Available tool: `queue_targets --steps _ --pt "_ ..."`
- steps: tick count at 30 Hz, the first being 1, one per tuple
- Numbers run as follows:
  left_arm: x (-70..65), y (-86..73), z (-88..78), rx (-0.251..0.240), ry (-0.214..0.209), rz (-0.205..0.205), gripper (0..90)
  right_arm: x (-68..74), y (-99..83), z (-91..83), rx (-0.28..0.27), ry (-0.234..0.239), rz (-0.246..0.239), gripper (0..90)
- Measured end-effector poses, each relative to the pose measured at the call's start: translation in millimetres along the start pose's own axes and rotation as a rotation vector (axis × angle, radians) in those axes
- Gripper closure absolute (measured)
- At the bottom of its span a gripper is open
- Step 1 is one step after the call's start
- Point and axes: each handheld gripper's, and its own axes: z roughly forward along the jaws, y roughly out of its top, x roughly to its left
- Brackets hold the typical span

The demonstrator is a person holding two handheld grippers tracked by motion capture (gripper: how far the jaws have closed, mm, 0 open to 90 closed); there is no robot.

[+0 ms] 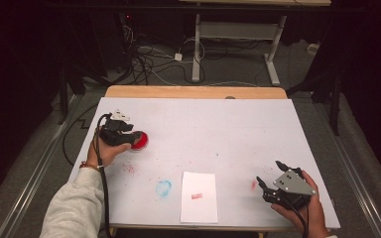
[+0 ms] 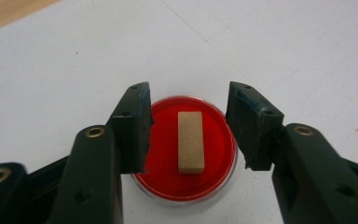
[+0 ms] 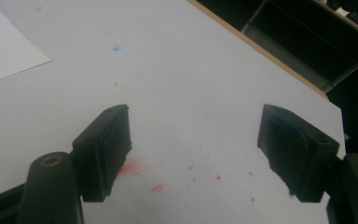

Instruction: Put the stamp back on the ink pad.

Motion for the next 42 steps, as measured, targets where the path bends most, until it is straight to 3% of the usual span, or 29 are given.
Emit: queue_targets --steps 4,8,16,21,26,33,42 --pt "-4.6 1.4 -7.3 -0.07 0.02 0.007 39.7 -0.2 0.2 -0.6 -0.003 -0.001 0.003 25.8" --pt "-10.5 2.5 -16.0 -0.133 0.011 0.021 33.9 0.3 1.1 -1.3 -0.009 0.001 0.004 25.8" --pt "-32.9 3.7 -27.7 -0.219 0.004 0.091 23.9 1.3 2.8 -2.2 -0.016 0.006 0.01 25.8" --pt "-49.7 4.3 -34.9 -0.254 -0.019 0.141 20.9 3.0 4.4 -2.5 -0.021 0.014 0.003 25.8" --pt "-67.6 2.0 -43.9 -0.277 0.0 0.217 19.2 4.4 6.3 -1.7 -0.031 0.025 0.005 25.8" --pt "-87.8 -10.3 -52.3 -0.302 0.006 0.27 18.7 6.7 8.6 -1.2 -0.036 0.037 0.002 25.8" --pt "-101.4 -25.4 -55.8 -0.321 0.011 0.309 18.7 8.6 10.5 0.4 -0.041 0.05 0.004 25.8"
